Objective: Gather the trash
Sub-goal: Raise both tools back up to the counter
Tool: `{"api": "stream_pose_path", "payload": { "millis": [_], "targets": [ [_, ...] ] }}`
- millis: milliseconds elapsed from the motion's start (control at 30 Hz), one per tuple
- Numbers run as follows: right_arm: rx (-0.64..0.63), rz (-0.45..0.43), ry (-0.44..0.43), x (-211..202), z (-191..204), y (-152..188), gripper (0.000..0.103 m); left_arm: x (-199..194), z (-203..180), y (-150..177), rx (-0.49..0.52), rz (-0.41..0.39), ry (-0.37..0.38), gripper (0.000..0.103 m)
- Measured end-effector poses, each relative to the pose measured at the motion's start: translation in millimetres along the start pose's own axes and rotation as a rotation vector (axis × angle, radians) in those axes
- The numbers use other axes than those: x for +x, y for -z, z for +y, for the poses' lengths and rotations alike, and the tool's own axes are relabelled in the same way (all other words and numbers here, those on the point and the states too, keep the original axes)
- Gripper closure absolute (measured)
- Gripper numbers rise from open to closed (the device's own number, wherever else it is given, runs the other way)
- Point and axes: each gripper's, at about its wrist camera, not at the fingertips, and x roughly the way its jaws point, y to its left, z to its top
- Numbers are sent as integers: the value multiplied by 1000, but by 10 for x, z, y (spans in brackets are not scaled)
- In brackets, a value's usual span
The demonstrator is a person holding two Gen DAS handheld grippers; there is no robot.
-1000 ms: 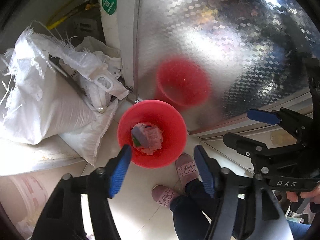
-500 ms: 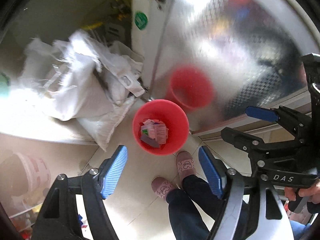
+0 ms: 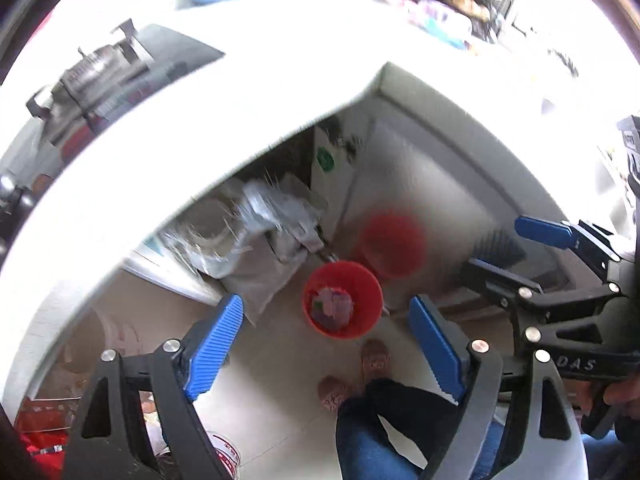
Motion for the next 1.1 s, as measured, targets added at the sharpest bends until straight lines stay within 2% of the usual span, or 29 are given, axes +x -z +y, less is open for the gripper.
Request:
{"api": "stream_pose_path", "payload": {
  "millis": [233,367,467,567,633,1100],
  "targets": [
    [-41,-95,70,-604,85,-230,9,-611,-13,-205,-24,-77,-32,17],
    [-49,-141,97,-830,111,-308,8,-862,-21,-255,-28,-128,-41,15],
    [-48,-168,113,-959,120,-339,7,-1032,-13,-291,-26,-156,-46,10],
    [-51,-187,131,-1036,129,-372,7,-1123,-10,-326,-25,-168,-36,8],
    [-51,-197,142,-1091,143,-411,7,-1176,-10,-354,-19,-175,-29,0],
    [14,-240,163,-1303,-68,-691,7,-1175,-229,-851,79,-211,-1,0]
  ]
}}
